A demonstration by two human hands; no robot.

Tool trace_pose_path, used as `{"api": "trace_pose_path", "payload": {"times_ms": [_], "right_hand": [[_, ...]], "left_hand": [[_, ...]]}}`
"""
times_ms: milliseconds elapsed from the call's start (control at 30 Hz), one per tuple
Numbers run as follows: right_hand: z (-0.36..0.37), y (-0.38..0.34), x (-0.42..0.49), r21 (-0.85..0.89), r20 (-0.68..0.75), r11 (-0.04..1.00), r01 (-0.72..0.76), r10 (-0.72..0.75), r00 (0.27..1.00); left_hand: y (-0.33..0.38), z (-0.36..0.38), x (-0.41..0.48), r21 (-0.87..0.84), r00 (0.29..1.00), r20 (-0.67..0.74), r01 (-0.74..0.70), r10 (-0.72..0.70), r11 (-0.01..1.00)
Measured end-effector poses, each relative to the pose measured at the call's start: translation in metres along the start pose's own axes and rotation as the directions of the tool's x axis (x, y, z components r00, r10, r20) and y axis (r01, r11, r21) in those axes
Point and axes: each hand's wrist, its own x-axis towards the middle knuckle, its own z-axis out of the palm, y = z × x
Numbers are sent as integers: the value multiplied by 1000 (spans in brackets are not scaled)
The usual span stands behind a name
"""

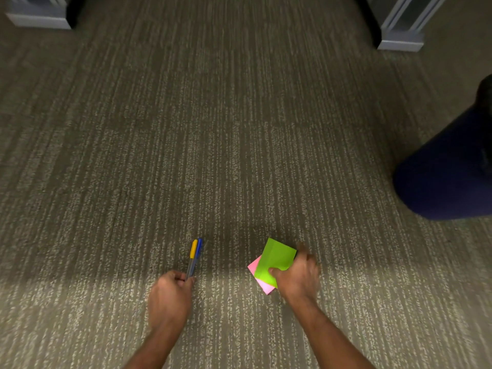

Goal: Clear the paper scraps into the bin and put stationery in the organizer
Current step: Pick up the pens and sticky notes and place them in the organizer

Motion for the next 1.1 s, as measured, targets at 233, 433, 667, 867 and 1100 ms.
{"api": "trace_pose_path", "payload": {"times_ms": [233,433,667,867,1100], "right_hand": [[7,1,-6,286,91,949,-133,111,990],[-22,-8,-24,566,130,814,-129,67,989],[-142,-48,-94,837,209,523,-164,-29,977],[-303,-96,-151,852,-83,506,131,-116,990],[-496,-168,-191,869,-178,435,235,-169,969]], "left_hand": [[1,-1,0,-82,999,-2,-38,37,996],[32,-9,-25,-291,998,8,-60,65,955],[131,-67,-110,-572,983,143,-16,119,820],[235,-164,-190,-634,932,252,-45,262,772],[361,-279,-272,-697,929,220,-65,299,714]]}}
